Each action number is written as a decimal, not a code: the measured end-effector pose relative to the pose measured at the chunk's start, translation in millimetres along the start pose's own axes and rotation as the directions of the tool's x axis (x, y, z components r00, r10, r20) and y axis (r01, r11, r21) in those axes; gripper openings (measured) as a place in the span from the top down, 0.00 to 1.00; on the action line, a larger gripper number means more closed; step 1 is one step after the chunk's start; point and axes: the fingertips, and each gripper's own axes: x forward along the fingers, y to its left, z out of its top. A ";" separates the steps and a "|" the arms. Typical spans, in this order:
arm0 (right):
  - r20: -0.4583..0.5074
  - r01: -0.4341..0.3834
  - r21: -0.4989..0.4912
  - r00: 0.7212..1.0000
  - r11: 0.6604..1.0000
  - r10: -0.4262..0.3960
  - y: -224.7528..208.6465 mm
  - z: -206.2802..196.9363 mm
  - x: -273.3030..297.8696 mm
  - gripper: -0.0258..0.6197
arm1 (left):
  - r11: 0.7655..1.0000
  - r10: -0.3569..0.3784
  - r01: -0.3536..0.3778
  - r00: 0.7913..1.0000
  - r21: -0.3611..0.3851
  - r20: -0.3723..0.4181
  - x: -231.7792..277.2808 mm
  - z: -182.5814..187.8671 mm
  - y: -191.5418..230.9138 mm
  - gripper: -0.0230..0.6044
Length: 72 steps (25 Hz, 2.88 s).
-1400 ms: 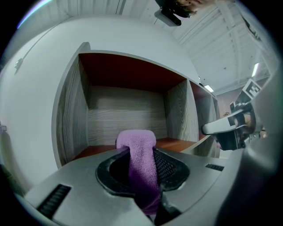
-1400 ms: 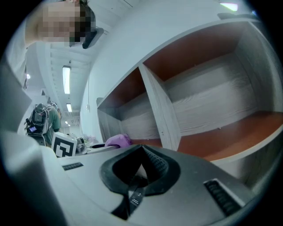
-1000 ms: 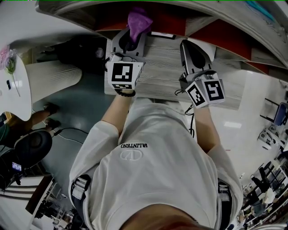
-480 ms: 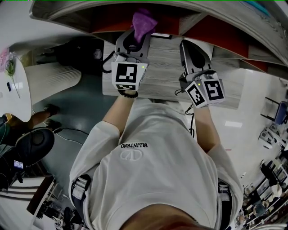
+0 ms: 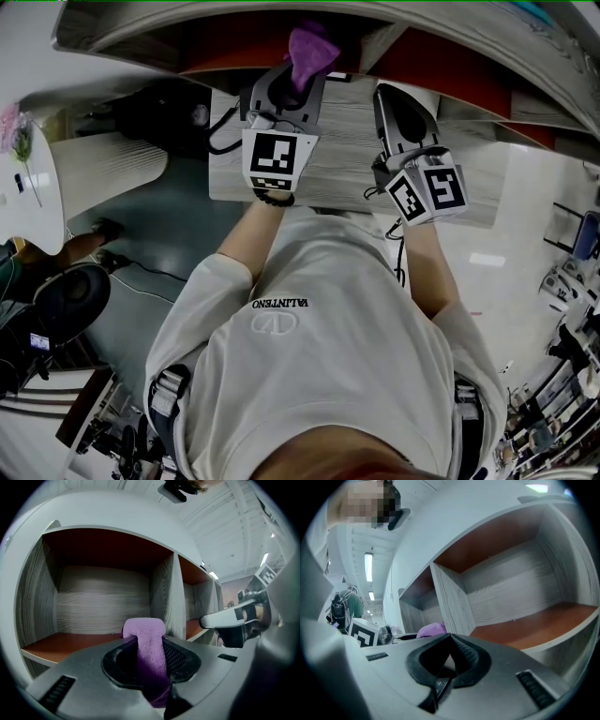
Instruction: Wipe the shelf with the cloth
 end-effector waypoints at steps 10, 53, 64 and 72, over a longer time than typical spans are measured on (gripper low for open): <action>0.006 -0.003 0.006 1.000 1.000 0.003 -11.9 1.8 -9.5 0.96 | 0.999 -0.040 0.040 0.999 0.002 -0.017 14.4 1.7 -30.2 0.82; 0.081 -0.013 -0.092 0.997 0.996 0.020 18.3 47.9 -13.0 0.96 | 0.983 -0.136 0.129 0.990 0.134 0.048 5.3 74.5 -44.0 0.82; 0.120 -0.009 -0.095 0.993 0.995 0.020 25.9 66.7 -10.2 0.96 | 0.983 -0.144 0.133 0.985 0.124 0.090 3.8 97.8 -42.8 0.82; 0.136 -0.013 -0.110 0.990 0.994 0.028 32.2 77.2 -13.5 0.96 | 0.984 -0.139 0.123 0.983 0.129 0.124 1.6 118.0 -40.5 0.82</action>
